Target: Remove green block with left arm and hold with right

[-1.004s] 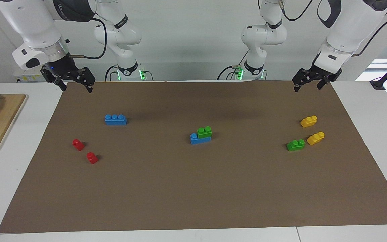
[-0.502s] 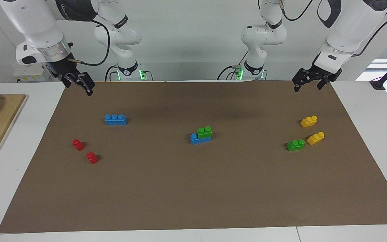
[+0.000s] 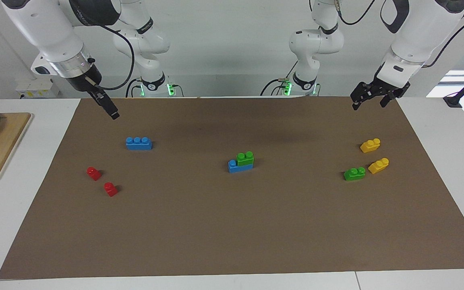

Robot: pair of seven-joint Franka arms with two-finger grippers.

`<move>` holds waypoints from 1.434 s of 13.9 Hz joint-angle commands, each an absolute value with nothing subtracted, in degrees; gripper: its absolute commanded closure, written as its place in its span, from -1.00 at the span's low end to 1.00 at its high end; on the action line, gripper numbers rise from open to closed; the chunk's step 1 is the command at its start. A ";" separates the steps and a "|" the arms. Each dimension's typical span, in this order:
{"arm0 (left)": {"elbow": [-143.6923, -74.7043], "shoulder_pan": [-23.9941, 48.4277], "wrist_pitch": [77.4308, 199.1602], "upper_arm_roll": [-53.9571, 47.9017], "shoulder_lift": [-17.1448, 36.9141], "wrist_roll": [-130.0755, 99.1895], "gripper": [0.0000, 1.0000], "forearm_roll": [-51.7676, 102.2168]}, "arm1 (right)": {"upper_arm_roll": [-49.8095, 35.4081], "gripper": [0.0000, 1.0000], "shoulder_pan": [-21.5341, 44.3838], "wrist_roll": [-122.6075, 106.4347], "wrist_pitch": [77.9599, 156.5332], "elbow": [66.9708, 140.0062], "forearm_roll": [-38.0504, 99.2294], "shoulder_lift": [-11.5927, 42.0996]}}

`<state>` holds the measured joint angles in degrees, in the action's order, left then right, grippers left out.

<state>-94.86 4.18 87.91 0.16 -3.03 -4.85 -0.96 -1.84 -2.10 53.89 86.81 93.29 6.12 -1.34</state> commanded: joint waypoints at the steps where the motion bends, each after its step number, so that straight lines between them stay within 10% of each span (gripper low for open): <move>1: -95.98 4.48 88.07 0.79 -4.13 -4.13 -1.00 -0.26 | -2.02 -1.00 -2.55 62.64 88.41 95.89 10.36 -2.37; 20: -95.98 4.48 88.07 0.79 -4.13 -4.13 -1.00 -0.26 | -2.29 -1.00 3.34 84.46 100.72 98.52 27.85 7.11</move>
